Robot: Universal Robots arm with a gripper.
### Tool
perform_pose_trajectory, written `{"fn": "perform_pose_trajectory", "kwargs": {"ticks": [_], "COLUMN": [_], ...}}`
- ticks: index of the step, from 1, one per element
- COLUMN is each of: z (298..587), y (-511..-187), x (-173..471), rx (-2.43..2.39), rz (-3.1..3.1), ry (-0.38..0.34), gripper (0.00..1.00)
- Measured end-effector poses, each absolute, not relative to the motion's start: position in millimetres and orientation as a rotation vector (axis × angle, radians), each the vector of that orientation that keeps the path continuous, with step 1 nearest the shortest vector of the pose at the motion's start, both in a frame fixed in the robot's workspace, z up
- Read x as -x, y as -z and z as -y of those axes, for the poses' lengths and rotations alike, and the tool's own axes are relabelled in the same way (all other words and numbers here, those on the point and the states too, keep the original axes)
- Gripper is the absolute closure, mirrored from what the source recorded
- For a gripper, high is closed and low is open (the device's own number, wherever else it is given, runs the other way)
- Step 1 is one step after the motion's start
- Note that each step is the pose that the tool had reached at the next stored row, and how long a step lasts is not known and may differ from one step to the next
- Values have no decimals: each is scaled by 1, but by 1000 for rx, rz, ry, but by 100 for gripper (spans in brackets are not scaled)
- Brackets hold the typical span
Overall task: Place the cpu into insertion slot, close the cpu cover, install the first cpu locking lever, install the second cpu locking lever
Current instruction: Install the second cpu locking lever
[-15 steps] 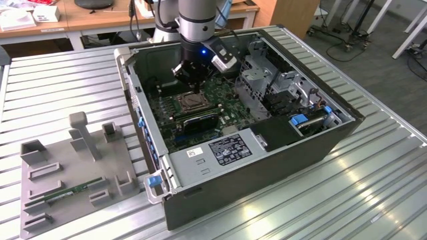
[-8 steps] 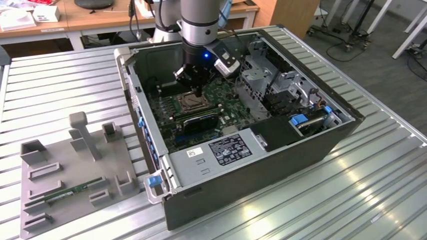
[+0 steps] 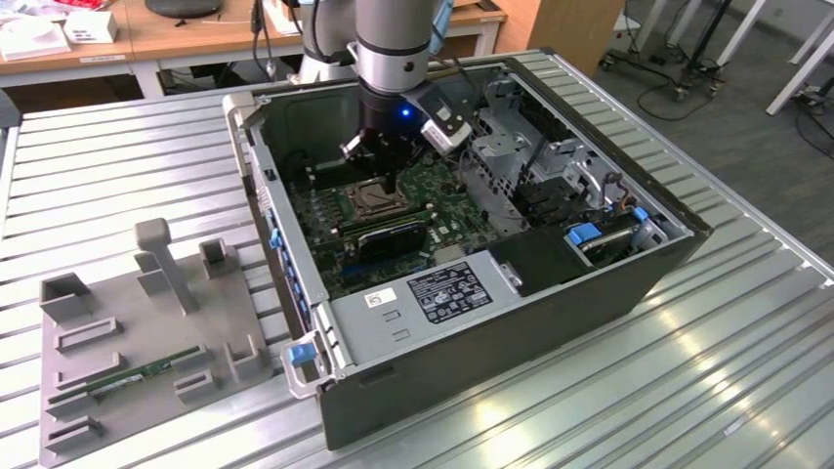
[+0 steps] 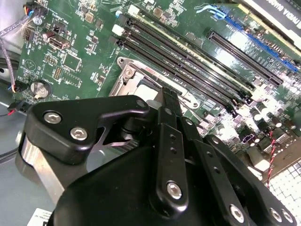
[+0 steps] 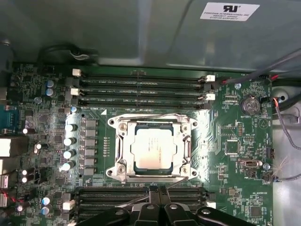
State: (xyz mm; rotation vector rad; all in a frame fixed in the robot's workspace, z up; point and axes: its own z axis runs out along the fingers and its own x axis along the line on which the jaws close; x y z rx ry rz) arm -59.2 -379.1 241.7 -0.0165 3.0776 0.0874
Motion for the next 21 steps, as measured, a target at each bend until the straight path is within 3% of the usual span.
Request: {"fn": "perform_pose_trajectory", "kwargs": {"ticks": [21], "z": [380], "y": [-242], "x": [68], "rx": [16], "rz": [-3077], "ry": [-87], "gripper": [89]}}
